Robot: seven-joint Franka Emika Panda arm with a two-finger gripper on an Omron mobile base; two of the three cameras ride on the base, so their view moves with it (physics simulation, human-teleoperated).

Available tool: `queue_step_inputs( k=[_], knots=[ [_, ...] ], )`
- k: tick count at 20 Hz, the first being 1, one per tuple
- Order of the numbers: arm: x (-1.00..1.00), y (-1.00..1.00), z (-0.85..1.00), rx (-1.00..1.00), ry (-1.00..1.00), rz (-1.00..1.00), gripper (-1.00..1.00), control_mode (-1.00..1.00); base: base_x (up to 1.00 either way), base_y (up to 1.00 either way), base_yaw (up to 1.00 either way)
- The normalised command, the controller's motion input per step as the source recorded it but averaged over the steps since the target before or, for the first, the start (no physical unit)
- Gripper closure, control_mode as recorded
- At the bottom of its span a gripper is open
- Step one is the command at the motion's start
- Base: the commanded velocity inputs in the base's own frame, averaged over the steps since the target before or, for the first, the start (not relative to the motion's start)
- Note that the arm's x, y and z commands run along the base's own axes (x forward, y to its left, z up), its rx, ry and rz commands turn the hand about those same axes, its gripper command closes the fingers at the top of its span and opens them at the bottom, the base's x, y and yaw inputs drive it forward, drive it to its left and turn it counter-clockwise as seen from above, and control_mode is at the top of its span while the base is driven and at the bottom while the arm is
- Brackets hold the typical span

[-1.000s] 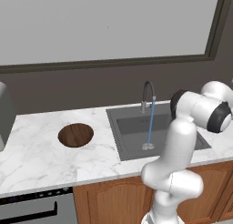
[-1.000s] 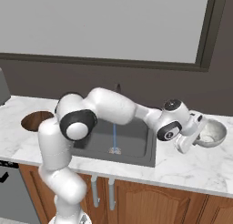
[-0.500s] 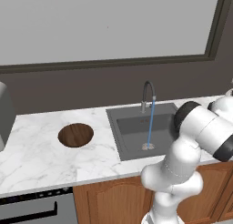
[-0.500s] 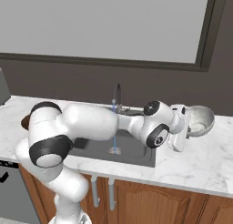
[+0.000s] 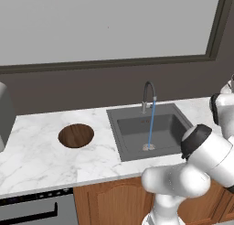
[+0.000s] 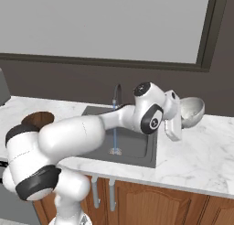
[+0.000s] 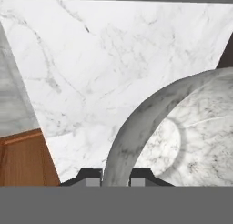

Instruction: Rinse each bowl for a few seconds and place them down in the sink or on the counter.

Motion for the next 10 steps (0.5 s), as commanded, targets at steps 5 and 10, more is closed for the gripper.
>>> queue_step_inputs(
  k=[5,10],
  knots=[
    [-0.25,0.30,0.11,0.00,0.22,0.19,1.00,-1.00,0.00,0.00,0.00],
    [-0.15,0.05,-0.18,0.06,0.09,0.14,1.00,-1.00,0.00,0.00,0.00]
  ],
)
